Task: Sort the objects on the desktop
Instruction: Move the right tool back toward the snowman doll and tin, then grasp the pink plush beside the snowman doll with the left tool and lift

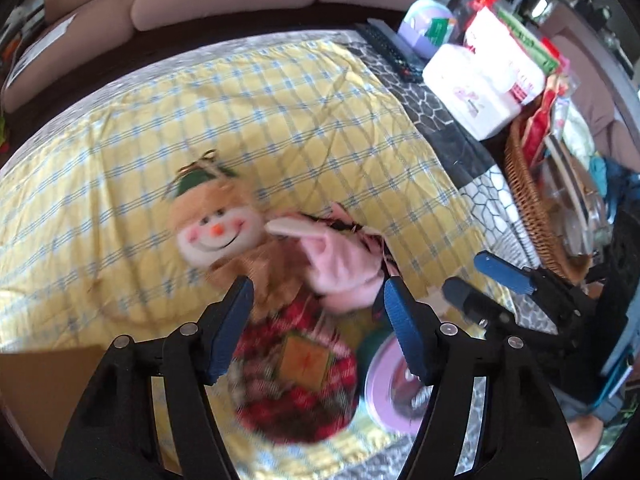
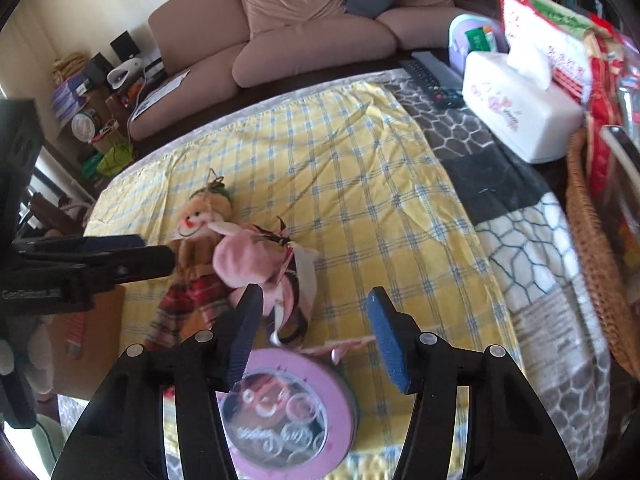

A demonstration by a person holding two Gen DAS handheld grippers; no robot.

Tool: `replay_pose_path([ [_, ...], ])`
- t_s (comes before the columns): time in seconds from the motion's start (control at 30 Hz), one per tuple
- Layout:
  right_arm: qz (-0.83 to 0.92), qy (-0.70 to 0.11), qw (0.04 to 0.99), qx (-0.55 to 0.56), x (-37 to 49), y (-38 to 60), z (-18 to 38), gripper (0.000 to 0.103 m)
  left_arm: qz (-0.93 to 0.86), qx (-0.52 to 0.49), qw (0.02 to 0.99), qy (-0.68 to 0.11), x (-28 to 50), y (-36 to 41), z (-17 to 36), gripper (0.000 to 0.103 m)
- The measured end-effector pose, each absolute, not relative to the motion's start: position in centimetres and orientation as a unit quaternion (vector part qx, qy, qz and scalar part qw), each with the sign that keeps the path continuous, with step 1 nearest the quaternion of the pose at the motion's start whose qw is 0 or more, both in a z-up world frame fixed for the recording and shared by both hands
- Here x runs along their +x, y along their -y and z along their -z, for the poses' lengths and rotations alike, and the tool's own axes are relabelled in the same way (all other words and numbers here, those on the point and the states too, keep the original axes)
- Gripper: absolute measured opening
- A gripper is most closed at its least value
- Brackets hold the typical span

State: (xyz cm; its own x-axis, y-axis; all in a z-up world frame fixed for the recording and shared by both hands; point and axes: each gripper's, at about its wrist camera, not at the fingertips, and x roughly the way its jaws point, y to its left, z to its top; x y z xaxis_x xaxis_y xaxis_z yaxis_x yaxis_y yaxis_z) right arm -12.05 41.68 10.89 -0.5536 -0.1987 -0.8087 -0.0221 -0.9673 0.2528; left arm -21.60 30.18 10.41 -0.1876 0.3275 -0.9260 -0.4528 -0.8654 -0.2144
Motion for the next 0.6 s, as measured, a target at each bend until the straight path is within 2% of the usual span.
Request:
replay_pose_path([
  [0.33,0.851,0.08,0.091,0.511,-15.0,-39.3,-6.6,0.057,-0.75,-0.603,0.266,-0.064,-23.5,-33.4,-5.8,0.065],
  [0.37,0.849,0.083,0.094,0.514,-15.1,-39.3,-6.1,0.055,-0.746,-0.607,0.266,-0.064,-23.7,-33.5,-5.6,0.064],
  [0.4,0.848,0.088,0.096,0.514,-15.1,-39.3,-5.8,0.043,-0.744,-0.611,0.264,-0.063,-23.7,-33.6,-5.3,0.058],
  [0.43,0.849,0.093,0.099,0.511,-15.0,-39.3,-5.7,0.025,-0.742,-0.613,0.264,-0.062,-23.7,-33.7,-5.1,0.047],
  [0.47,0.85,0.098,0.1,0.508,-14.9,-39.5,-5.6,0.018,-0.741,-0.614,0.265,-0.064,-23.6,-33.8,-5.0,0.039],
  [0.5,0.851,0.105,0.099,0.504,-14.8,-39.6,-5.7,0.013,-0.741,-0.613,0.265,-0.068,-23.5,-33.9,-4.9,0.026],
  [0.53,0.853,0.11,0.097,0.5,-14.7,-39.8,-5.8,0.012,-0.744,-0.611,0.262,-0.072,-23.4,-33.8,-5.0,0.018],
  [0.6,0.86,0.121,0.096,0.487,-14.2,-40.3,-6.4,0.009,-0.748,-0.604,0.268,-0.063,-23.3,-33.3,-5.6,0.009],
])
